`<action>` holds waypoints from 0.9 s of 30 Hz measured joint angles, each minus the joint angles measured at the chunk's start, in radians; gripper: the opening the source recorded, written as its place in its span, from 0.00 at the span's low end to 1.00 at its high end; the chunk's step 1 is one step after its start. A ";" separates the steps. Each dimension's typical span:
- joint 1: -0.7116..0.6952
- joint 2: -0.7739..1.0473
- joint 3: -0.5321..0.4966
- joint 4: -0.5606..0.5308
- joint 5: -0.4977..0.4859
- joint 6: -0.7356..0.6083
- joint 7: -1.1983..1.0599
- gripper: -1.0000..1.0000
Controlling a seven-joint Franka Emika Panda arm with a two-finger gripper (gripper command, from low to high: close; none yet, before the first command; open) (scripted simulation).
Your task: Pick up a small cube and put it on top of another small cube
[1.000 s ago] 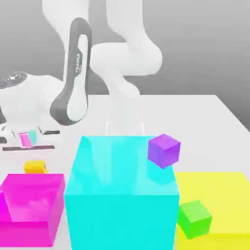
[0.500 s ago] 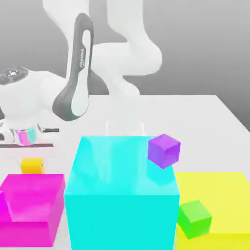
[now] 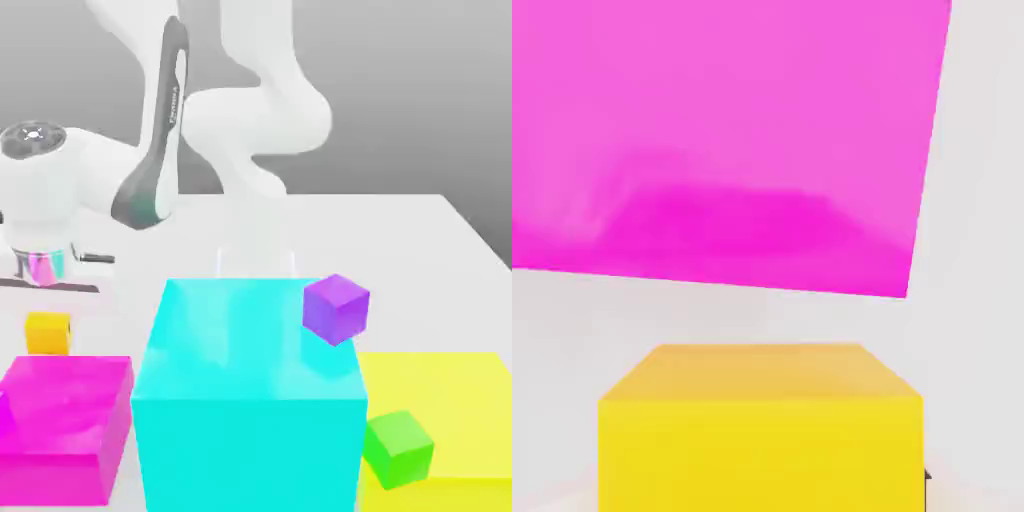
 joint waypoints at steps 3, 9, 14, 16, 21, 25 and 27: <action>0.001 -0.013 -0.011 0.006 -0.080 -0.013 0.060 0.00; 0.014 -0.027 -0.009 0.022 -0.181 -0.040 0.183 0.00; 0.061 -0.025 0.020 0.037 -0.144 -0.037 0.297 0.00; 0.084 -0.030 0.033 0.045 -0.109 -0.032 0.350 0.00; 0.141 -0.069 0.061 0.068 -0.058 -0.032 0.508 0.00; 0.170 -0.124 0.085 0.090 -0.039 -0.040 0.655 0.00; 0.187 -0.152 0.106 0.103 -0.011 -0.044 0.721 0.00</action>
